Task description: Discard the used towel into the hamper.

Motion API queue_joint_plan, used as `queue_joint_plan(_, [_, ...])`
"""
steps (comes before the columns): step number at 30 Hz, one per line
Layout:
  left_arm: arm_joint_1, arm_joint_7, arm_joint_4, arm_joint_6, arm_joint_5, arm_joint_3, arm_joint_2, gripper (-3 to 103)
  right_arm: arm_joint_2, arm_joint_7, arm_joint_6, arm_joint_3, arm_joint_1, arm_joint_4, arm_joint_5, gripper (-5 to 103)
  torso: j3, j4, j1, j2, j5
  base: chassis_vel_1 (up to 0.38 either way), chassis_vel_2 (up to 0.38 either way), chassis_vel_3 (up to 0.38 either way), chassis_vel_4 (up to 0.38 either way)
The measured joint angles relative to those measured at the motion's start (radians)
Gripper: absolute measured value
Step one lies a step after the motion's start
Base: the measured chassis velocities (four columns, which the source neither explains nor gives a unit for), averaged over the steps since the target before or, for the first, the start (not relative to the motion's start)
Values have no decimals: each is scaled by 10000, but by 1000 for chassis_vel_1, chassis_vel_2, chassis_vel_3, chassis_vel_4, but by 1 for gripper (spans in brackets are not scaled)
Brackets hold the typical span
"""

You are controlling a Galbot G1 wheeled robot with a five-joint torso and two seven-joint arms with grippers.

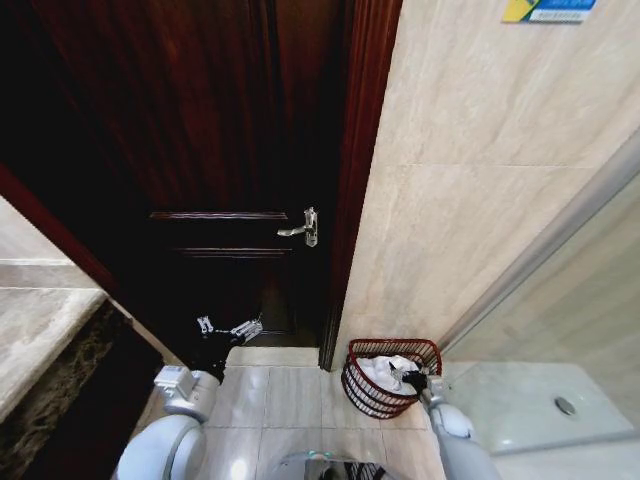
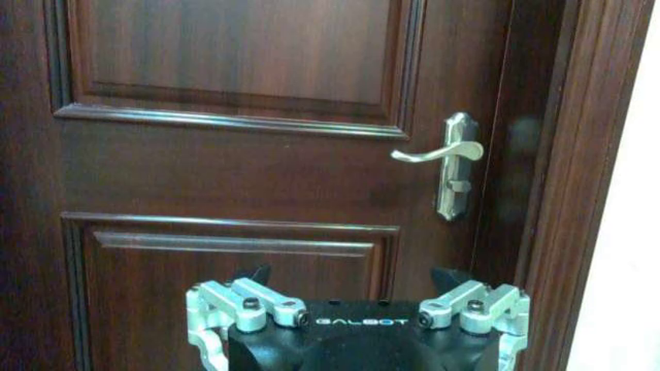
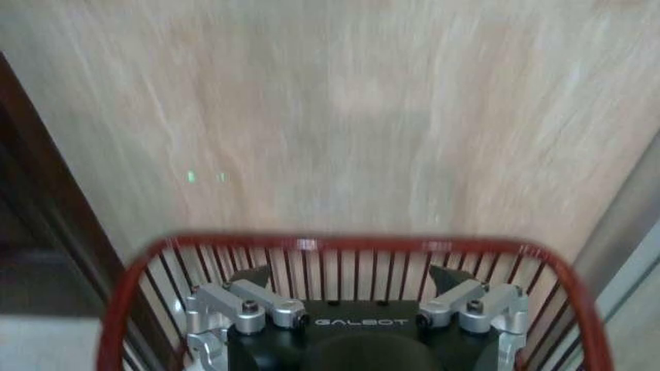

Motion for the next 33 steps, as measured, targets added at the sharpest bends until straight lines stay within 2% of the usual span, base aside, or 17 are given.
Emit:
queue_joint_plan(3, [0,0,0,0,0,0,-1,100,64,28,109,116,-460,722,273,100,1,-4,0,4,-3,0,0,0,0])
queue_joint_plan(5, [0,2,0,0,0,1,0,100,255,113,464,366,-1625,2698,1016,100,3,-6,-1,9,-3,0,0,0,0])
queue_joint_plan(7, [0,0,0,0,0,0,-1,100,315,144,516,434,-1880,3183,1182,100,3,-5,0,10,-2,0,0,0,0])
queue_joint_plan(9, [0,0,0,0,0,1,0,100,595,245,773,678,-2760,4897,1710,100,3,-5,1,12,-5,0,0,0,0])
queue_joint_plan(11, [0,1,0,0,0,1,-1,100,635,263,796,703,-2869,5099,1766,100,3,-4,0,12,-4,0,0,0,0])
queue_joint_plan(14, [0,0,0,0,1,0,-1,100,1201,737,1319,828,-4425,7620,2414,100,-42,-6,-39,-72,-6,0,0,0,0])
queue_joint_plan(15, [0,0,0,0,1,0,-1,100,1201,737,1319,828,-4425,7620,2414,100,-42,-6,-39,-72,-6,0,0,0,0])
queue_joint_plan(19, [0,0,1,-1,0,0,-1,100,1704,1394,1693,628,-5781,9546,2896,100,-90,-5,-78,-157,-5,0,0,0,0])
queue_joint_plan(23, [0,0,0,0,0,0,-1,100,1943,1400,2013,642,-6448,10468,2886,98,-99,-7,-86,-174,-2,0,0,0,0])
queue_joint_plan(28, [0,0,0,0,0,0,-1,100,1951,1424,2843,714,-6871,11494,2709,97,-102,-4,-87,-178,-3,0,0,0,0])
queue_joint_plan(30, [0,0,0,0,0,0,-1,100,1951,1459,3382,1149,-6833,11636,2675,95,-101,-5,-87,-178,-2,0,0,0,0])
queue_joint_plan(33, [0,0,1,0,0,0,-1,100,1952,1486,3567,1511,-6750,11637,2769,93,-101,-5,-87,-178,0,0,0,0,0])
